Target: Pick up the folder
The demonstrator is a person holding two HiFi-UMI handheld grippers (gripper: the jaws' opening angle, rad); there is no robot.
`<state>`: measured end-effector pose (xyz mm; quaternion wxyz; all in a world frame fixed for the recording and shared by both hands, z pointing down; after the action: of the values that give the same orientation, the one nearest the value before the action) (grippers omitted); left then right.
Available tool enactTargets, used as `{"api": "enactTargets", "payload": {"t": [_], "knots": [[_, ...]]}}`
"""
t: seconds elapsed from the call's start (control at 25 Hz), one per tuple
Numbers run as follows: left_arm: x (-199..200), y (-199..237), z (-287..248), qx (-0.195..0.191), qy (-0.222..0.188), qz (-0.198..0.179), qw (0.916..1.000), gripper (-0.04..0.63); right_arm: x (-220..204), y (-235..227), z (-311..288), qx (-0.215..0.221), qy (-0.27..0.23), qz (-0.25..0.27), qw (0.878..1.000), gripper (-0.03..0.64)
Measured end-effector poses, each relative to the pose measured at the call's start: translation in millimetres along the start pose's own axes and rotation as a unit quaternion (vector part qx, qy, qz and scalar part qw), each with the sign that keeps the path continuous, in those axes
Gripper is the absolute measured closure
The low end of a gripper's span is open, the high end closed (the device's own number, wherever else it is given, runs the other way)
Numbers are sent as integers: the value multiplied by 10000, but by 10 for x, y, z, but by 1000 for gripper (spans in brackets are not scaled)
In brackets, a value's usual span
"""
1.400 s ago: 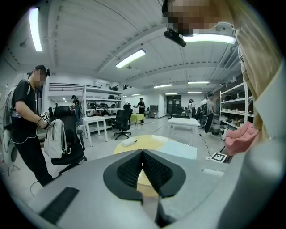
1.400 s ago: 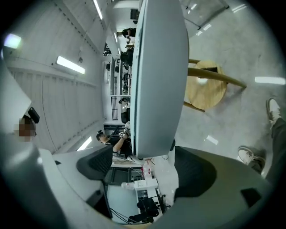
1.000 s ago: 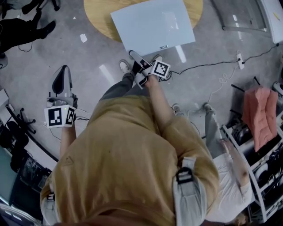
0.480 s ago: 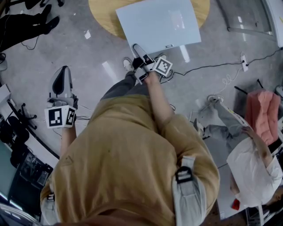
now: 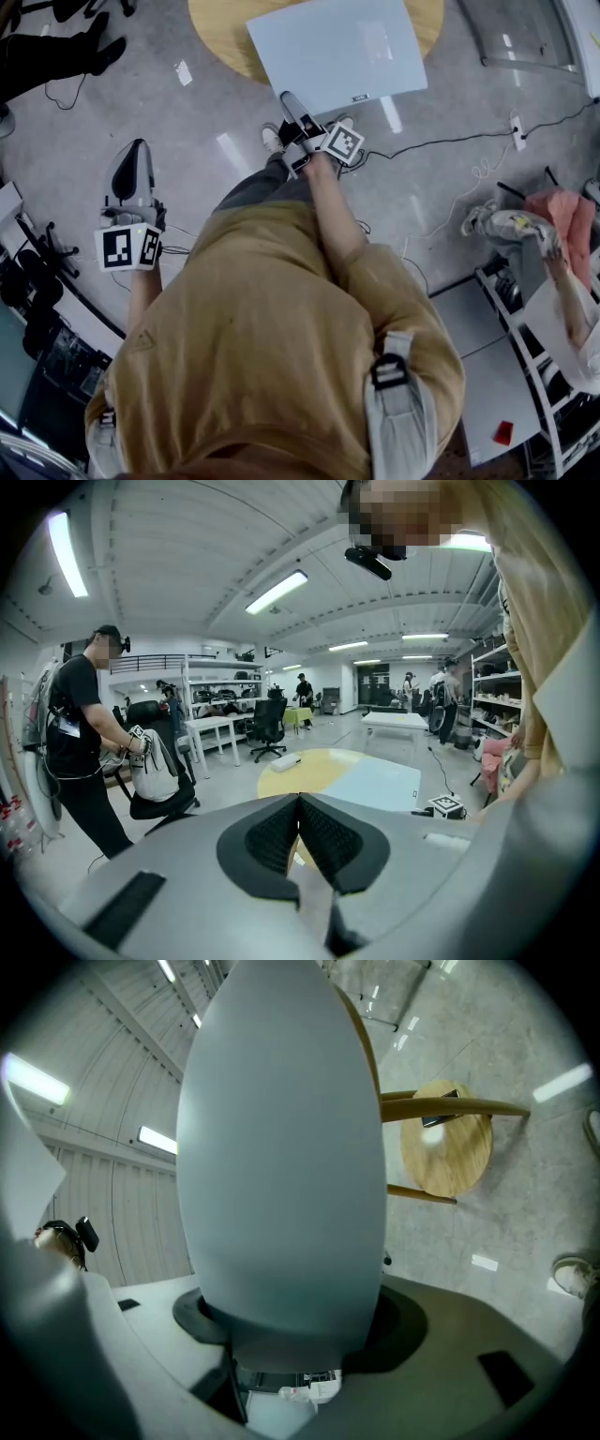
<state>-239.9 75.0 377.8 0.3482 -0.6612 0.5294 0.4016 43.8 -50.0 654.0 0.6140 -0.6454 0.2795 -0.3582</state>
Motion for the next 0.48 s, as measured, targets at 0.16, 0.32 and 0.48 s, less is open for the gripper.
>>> {"api": "enactTargets", "payload": {"t": [0.16,0.32,0.48], "knots": [[-29,3,-25,-17,-13,73,10000,592,-15,23,59,3,110,86,9999,333],[-21,2,-24,-60,-48,95,9999,592,-74,49,164,-63,166,156,9997,339],[-42,-1,-18,-97,-75,110,9999,592,-111,63,282,-131,226,256,9993,341]]}}
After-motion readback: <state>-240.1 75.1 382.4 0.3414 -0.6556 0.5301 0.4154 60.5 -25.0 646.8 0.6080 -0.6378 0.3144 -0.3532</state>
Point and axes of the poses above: the fingertips, and each gripper's own axes: z backward along the fingers, y to its left, x out of its top, the point moved 10 cm from there along z, backward along the fingers, and after that the axes turned 3 degrees about -x, right-handed, at the moved point
